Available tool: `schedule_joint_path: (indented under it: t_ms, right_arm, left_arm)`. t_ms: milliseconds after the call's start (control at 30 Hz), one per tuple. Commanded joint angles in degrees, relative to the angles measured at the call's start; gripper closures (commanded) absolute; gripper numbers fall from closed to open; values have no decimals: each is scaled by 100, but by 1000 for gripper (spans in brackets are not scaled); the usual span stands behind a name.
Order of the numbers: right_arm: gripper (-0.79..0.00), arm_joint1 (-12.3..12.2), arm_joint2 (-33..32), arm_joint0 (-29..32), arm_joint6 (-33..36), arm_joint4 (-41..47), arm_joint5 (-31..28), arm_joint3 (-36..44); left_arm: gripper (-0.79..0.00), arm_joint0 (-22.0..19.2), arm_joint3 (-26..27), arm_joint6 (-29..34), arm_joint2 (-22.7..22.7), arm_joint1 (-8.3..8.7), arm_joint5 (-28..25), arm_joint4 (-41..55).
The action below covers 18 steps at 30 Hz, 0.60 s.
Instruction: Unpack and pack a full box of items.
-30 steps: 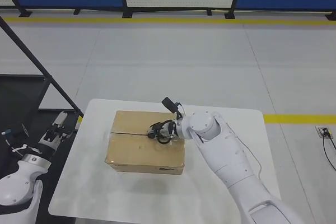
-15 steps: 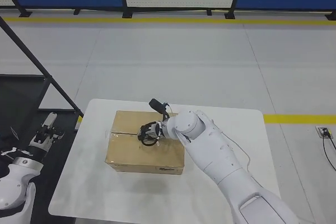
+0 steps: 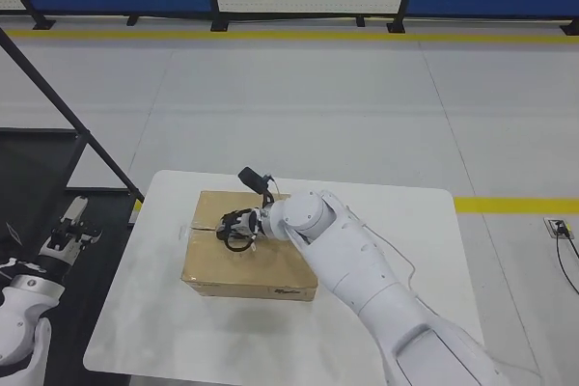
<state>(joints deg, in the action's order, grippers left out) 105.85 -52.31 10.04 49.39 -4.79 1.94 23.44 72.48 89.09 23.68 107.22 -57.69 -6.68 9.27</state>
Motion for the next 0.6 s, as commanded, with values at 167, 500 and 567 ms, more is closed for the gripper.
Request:
schedule_joint_path:
  t_ms: [167,500,567]
  right_arm:
    - [0,-3,-2,2,1,-13,5,7]
    - [0,5,85,343,-222,-189,192,158]
    - [0,28,134,344,-263,-262,236,139]
  left_arm:
    - [-785,8,-3,49,-17,2,-4,-27]
    - [-785,102,200,168,-154,-2,-7,-148]
    - [-785,132,249,174,-190,-4,-25,-199]
